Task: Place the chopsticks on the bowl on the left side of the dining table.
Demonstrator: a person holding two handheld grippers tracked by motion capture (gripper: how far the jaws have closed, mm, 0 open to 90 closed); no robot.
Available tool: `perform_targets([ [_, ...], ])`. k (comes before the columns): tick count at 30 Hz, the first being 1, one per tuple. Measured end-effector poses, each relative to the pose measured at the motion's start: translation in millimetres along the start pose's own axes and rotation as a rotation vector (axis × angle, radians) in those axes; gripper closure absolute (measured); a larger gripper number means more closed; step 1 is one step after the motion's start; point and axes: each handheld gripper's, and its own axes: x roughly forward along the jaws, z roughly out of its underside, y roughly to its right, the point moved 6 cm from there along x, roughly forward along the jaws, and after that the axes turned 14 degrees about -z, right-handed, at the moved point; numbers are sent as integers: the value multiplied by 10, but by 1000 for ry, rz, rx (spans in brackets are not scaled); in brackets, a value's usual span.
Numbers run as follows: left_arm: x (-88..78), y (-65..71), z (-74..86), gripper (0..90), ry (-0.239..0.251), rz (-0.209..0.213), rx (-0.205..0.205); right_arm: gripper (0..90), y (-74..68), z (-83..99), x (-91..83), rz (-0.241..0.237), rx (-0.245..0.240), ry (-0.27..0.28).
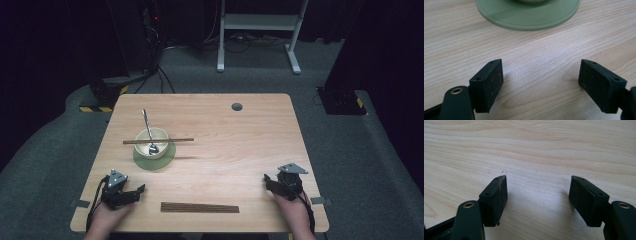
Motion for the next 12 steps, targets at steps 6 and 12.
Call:
perform_targets([
  [6, 2, 4, -2, 198, -2, -1, -2, 257, -21, 12, 0, -14, -14, -8],
  [12, 18, -3, -16, 191, -3, 7, 3, 227, -40, 28, -8, -11, -9, -13],
])
